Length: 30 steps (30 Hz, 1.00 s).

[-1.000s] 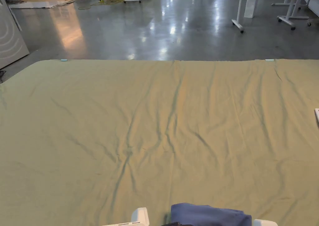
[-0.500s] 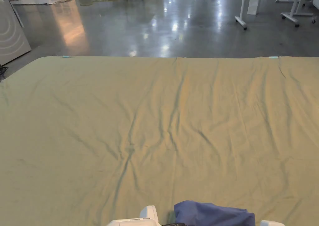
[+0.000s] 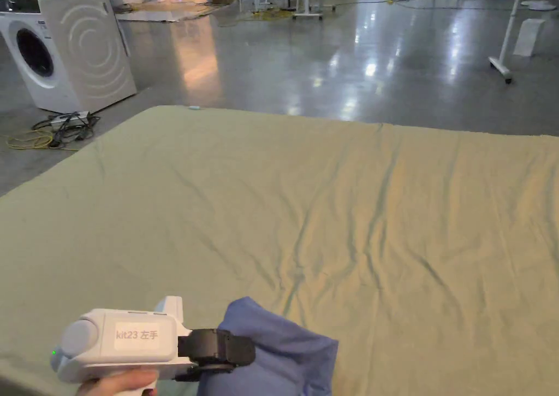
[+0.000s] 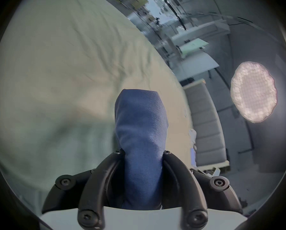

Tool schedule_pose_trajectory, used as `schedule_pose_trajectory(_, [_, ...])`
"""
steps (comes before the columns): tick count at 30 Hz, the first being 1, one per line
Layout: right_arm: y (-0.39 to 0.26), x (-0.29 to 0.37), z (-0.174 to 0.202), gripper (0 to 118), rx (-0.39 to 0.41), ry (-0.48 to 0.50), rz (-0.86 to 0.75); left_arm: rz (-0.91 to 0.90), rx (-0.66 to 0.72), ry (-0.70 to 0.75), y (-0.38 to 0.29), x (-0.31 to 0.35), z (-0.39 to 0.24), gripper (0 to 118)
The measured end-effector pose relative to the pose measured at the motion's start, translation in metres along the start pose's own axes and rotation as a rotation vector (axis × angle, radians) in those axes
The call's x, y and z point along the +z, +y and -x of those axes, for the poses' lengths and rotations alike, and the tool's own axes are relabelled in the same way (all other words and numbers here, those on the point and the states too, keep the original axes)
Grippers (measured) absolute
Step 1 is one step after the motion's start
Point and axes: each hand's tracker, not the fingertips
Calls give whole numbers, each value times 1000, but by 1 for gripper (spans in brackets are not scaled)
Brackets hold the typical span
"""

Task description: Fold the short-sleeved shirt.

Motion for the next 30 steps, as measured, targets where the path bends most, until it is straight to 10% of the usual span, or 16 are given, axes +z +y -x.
schedule_pose_trajectory(13, [-13,6,7,0,27,-49,72,-5,70,379,90,66,88,30])
schedule_pose_trajectory(17, [-15,21,1,0,2,-29,55,-48,60,618,102,68,79,76])
schedule_pose_trajectory(19, [-14,33,-2,0,37,-27,34,-135,26,613,105,89,49,76])
schedule_pose_trajectory(30, [61,109,20,0,171,-71,-308,-420,-696,319,19,151,-210,76])
